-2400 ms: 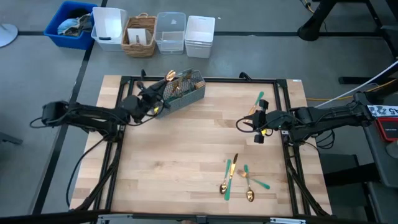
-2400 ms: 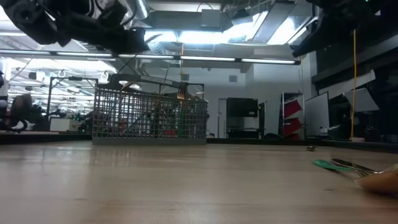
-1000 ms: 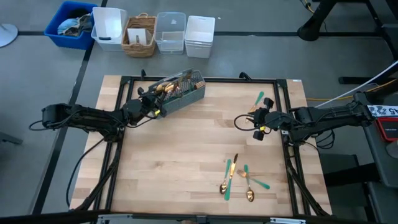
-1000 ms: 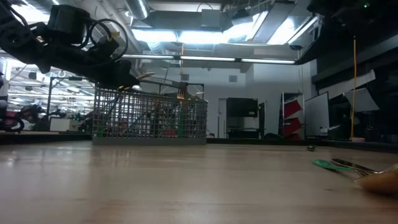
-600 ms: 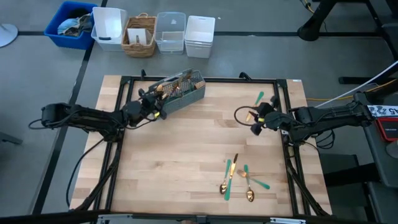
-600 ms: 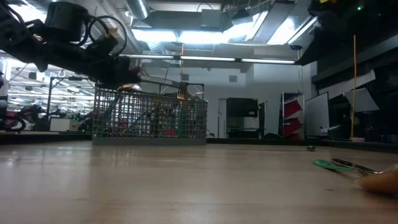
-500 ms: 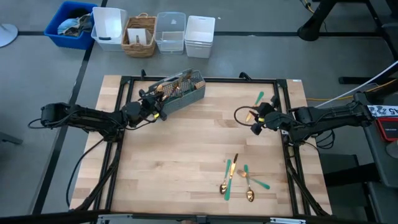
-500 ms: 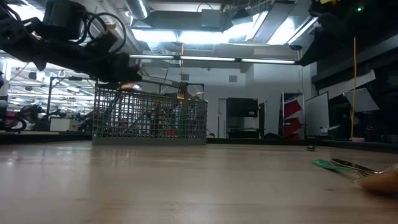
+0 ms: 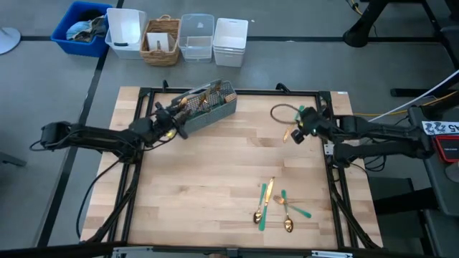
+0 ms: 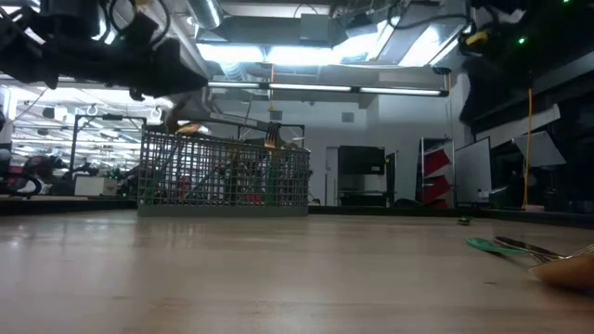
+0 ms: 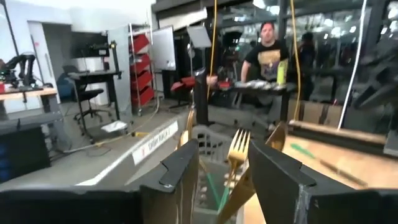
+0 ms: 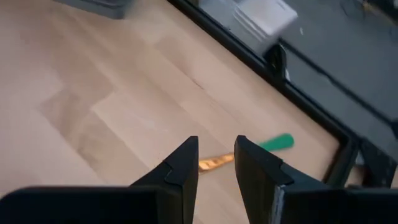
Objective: Sort silverware
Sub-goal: Put the spoon into the left section of the silverware holder, then put the knife into the middle left section of the silverware holder
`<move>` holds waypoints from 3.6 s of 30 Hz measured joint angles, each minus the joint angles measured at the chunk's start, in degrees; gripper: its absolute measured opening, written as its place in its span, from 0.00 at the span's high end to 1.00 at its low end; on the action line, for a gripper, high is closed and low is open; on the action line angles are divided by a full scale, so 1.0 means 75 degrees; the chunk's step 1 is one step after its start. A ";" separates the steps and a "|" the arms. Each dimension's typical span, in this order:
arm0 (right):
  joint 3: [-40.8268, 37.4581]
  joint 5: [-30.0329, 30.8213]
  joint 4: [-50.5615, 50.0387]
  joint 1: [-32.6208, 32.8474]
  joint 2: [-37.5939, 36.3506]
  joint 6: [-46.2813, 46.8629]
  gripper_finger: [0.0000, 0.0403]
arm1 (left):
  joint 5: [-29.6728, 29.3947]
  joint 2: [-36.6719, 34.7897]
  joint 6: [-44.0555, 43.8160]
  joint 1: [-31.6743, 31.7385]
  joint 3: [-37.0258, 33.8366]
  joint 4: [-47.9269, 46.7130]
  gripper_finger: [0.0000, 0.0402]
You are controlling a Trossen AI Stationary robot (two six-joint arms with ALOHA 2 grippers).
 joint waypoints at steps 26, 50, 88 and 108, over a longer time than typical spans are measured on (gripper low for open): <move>0.0000 -0.2608 0.1152 -0.4062 0.4324 -1.0235 0.74 | 0.0002 -0.0584 -0.0006 -0.1345 0.0003 -0.0121 0.67; 0.0002 -0.2623 0.1994 -0.4207 0.5392 -1.1956 0.74 | 0.0002 -0.0578 -0.0300 -0.1339 0.0003 -0.1100 0.67; 0.0015 -0.2535 0.1674 -0.2733 0.6012 -0.7442 0.97 | 0.1357 -0.0054 -0.2031 -0.1817 0.0009 -0.1619 0.67; 0.0953 -0.2596 0.1173 -0.2572 0.6029 -0.7291 0.97 | 0.1352 0.0189 -0.2226 -0.1989 0.0009 -0.1627 0.67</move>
